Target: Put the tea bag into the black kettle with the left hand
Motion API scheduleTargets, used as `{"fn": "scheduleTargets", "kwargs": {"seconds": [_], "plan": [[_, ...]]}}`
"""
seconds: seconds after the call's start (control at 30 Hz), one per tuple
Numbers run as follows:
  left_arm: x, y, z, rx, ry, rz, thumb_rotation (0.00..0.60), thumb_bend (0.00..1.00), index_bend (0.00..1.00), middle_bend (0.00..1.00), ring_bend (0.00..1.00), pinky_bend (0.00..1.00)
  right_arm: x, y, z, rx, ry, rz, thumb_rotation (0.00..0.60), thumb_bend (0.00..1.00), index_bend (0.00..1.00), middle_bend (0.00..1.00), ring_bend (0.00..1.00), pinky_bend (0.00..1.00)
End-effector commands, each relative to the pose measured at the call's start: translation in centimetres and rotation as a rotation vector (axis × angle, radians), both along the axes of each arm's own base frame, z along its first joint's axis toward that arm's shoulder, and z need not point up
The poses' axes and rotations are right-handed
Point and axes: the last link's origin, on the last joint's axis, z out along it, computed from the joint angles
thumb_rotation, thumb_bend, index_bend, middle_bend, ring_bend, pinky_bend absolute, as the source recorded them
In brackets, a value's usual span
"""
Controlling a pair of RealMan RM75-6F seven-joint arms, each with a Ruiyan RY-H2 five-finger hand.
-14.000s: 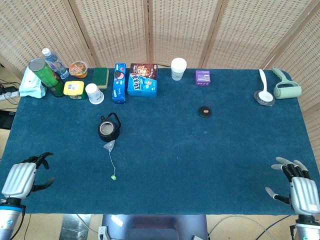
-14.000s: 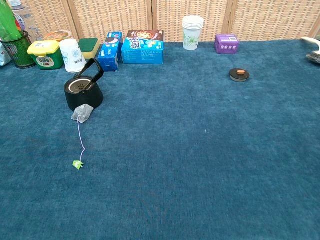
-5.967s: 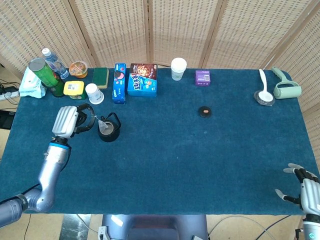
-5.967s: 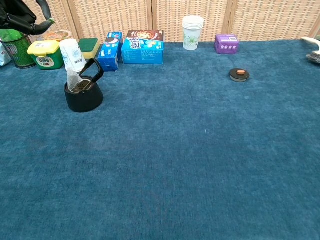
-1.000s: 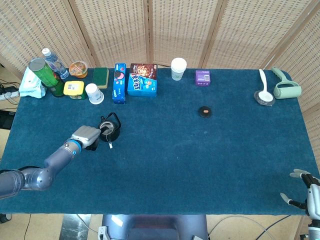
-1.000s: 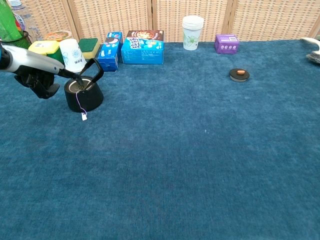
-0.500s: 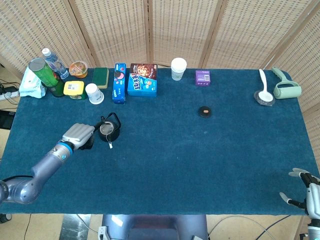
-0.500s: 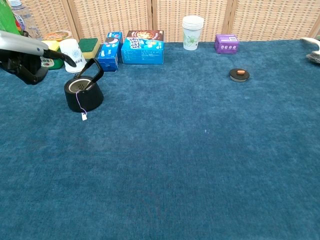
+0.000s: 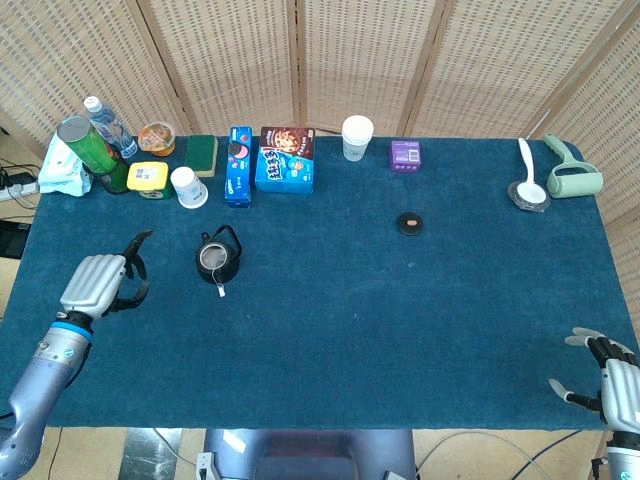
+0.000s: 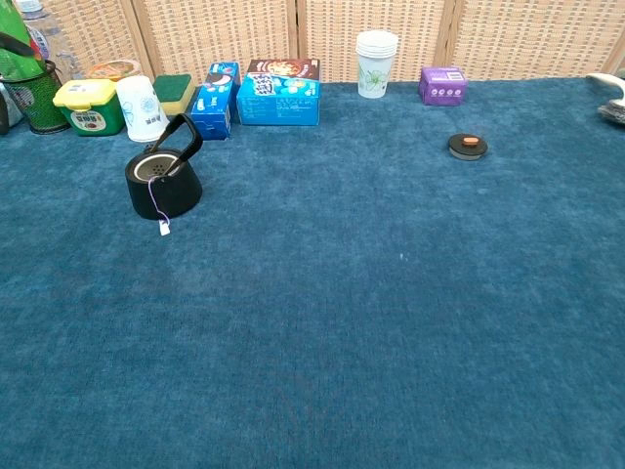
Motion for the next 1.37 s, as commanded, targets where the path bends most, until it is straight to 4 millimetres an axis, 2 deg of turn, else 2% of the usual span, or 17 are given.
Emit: {"fn": "scheduleTargets", "kwargs": {"seconds": [0.03, 0.17, 0.27, 0.53, 0.67, 0.97, 1.37], "plan": [[-1.3, -3.0, 0.5, 0.084, -0.047, -0.001, 0.600, 0.47, 0.00, 0.39, 0.37, 0.55, 0.5, -0.3, 0.1, 0.005, 0.010, 0.023, 0.600, 0.03, 0.34, 0.27, 0.29, 0.20], [-2.2, -5.1, 1.1, 0.119, -0.033, 0.006, 0.600, 0.47, 0.00, 0.39, 0.35, 0.53, 1.4, -0.7, 0.0, 0.017, 0.021, 0.057, 0.600, 0.04, 0.34, 0.27, 0.29, 0.20], [-3.1, -7.4, 1.7, 0.147, -0.027, 0.028, 0.600, 0.47, 0.00, 0.39, 0.35, 0.52, 2.5, -1.2, -0.4, 0.035, 0.030, 0.107, 0.600, 0.04, 0.34, 0.27, 0.29, 0.20], [-4.0, -10.2, 2.2, 0.160, -0.018, 0.057, 0.600, 0.47, 0.00, 0.39, 0.35, 0.50, 5.4, -1.1, -0.9, 0.058, 0.041, 0.219, 0.600, 0.04, 0.34, 0.27, 0.29, 0.20], [-4.0, -11.1, 2.4, 0.174, -0.030, 0.063, 0.600, 0.47, 0.00, 0.39, 0.35, 0.50, 6.1, -0.8, -1.0, 0.069, 0.036, 0.248, 0.600, 0.04, 0.34, 0.27, 0.29, 0.20], [-4.2, -12.5, 2.6, 0.203, -0.044, 0.078, 0.600, 0.47, 0.00, 0.39, 0.35, 0.48, 5.8, -0.8, -1.1, 0.078, 0.032, 0.242, 0.600, 0.04, 0.34, 0.27, 0.29, 0.20], [-4.3, -12.7, 2.2, 0.193, -0.048, 0.098, 0.600, 0.47, 0.00, 0.39, 0.35, 0.47, 5.3, -1.0, -1.1, 0.082, 0.030, 0.224, 0.600, 0.04, 0.34, 0.27, 0.29, 0.20]]}}
